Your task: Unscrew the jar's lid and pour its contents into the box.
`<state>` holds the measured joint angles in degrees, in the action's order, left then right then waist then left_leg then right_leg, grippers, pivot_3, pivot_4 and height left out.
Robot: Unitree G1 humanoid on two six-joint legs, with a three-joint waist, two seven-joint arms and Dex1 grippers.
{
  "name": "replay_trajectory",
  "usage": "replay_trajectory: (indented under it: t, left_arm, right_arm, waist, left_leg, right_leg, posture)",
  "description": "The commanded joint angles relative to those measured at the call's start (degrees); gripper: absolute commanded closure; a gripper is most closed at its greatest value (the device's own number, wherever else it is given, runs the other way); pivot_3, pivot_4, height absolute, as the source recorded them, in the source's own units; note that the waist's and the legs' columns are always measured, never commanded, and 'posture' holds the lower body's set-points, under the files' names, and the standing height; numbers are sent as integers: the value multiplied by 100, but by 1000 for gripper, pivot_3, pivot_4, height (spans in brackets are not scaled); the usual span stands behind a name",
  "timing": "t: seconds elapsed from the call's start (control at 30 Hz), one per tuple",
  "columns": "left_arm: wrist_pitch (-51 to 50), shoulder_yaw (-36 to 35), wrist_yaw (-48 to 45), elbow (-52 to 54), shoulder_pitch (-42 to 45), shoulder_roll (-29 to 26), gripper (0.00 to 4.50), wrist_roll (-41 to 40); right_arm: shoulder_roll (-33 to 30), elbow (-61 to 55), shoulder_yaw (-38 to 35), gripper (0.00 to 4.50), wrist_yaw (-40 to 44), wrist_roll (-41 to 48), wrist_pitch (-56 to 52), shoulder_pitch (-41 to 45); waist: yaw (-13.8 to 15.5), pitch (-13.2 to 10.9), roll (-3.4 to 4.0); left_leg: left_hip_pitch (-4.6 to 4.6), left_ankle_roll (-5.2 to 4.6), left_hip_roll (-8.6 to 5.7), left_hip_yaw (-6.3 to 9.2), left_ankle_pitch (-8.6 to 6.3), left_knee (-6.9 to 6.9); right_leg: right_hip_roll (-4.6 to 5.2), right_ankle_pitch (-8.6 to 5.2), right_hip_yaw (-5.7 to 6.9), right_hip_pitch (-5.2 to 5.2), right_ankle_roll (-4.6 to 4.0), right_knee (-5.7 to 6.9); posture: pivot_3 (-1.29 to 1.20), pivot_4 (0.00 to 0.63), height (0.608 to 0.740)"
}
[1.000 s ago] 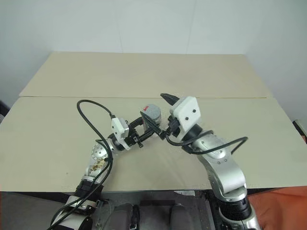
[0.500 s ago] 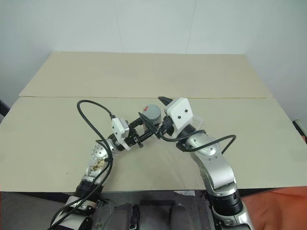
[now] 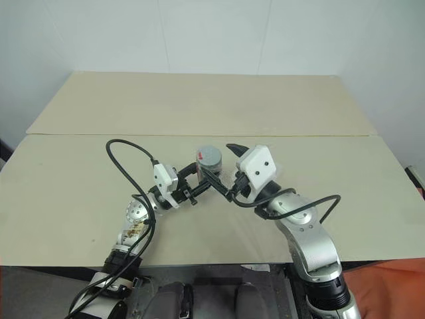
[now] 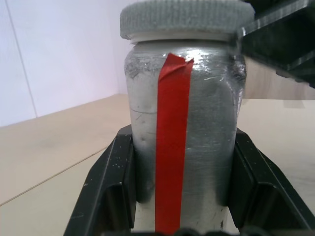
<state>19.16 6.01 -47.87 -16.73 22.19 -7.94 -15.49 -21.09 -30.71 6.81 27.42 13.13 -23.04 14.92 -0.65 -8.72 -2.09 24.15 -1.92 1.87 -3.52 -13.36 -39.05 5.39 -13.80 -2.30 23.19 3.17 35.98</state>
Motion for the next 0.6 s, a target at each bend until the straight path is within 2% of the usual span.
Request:
replay_trajectory:
  t: [0.03,0.37,0.6]
  left_arm:
    - [212,-33,-34,68,133,35,2526,-42]
    - [237,-1,-19,59,88,78,2526,-9]
    - [216,33,-7,135,58,76,2526,17]
  right_arm:
    - [-58,-274,-176,46,57,68,224,14]
    - [-278,-568,-244,46,512,625,-11,-88]
    - [122,-291,-37,46,-48,329,-87,277]
  waist:
    - [-3,0,0]
    - [0,0,0]
    - [-4,0,0]
  left_leg:
    - [0,0,0,0,0,0]
    - [0,0,1,2,0,0]
    - [-2,0,1,2,0,0]
  right_leg:
    - [-1,0,0,0,0,0]
    - [-1,0,0,0,0,-1]
    - [-2,0,-1,0,0,3]
  posture:
    - [0,150,740]
    - [0,150,740]
    - [0,150,740]
